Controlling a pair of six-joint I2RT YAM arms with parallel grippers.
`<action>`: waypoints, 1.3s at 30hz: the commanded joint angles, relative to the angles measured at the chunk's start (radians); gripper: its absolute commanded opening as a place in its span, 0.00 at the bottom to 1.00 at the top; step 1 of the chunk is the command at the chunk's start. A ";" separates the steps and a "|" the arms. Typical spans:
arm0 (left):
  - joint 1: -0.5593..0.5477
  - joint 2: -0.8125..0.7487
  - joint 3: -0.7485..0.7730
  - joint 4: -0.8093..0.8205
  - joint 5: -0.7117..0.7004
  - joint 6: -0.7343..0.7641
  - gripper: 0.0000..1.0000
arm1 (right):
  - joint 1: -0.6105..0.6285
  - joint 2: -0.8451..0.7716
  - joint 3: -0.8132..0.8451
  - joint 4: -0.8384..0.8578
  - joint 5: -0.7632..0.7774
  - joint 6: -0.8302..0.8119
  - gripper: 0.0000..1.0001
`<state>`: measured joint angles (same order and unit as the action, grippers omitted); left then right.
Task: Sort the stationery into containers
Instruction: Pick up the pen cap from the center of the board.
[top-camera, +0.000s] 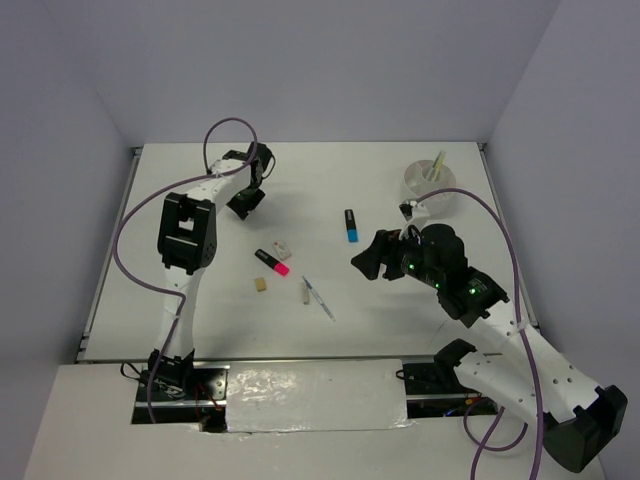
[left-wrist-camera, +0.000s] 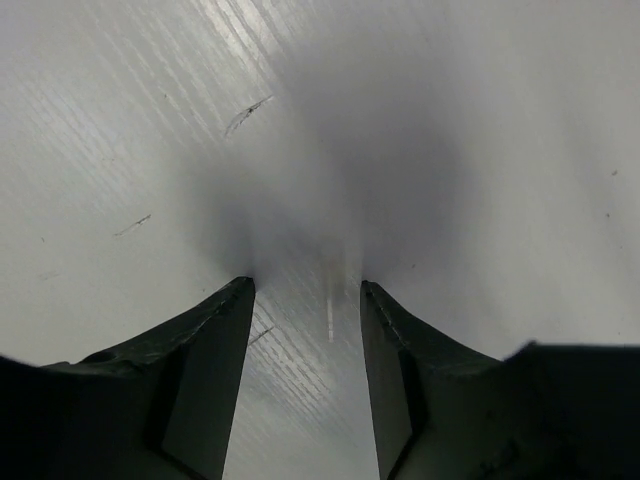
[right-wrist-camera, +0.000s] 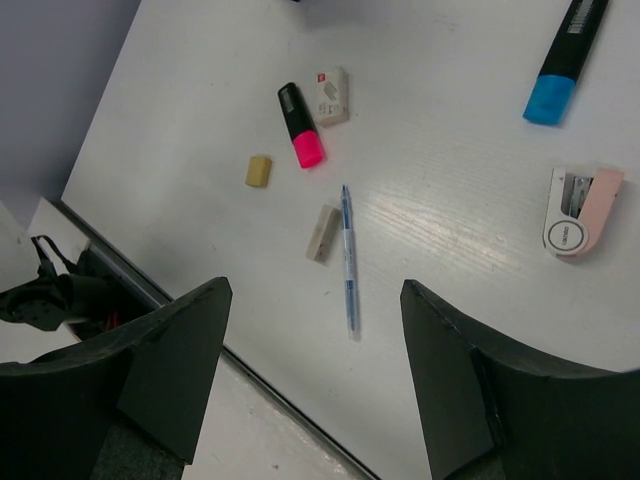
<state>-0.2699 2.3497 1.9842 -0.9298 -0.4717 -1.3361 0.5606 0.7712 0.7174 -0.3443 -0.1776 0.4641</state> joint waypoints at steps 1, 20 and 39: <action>0.006 0.020 -0.044 0.028 0.007 0.003 0.57 | 0.009 -0.013 0.002 0.065 -0.014 0.007 0.76; -0.008 -0.090 -0.249 0.371 0.109 0.426 0.00 | 0.007 -0.036 0.011 0.059 -0.028 0.001 0.76; -0.179 -0.257 -0.098 0.397 0.918 1.695 0.00 | 0.005 -0.150 0.122 -0.097 0.027 -0.030 0.76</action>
<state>-0.3664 2.1601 1.8408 -0.4019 0.2607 0.0250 0.5606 0.6582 0.7647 -0.3996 -0.1844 0.4625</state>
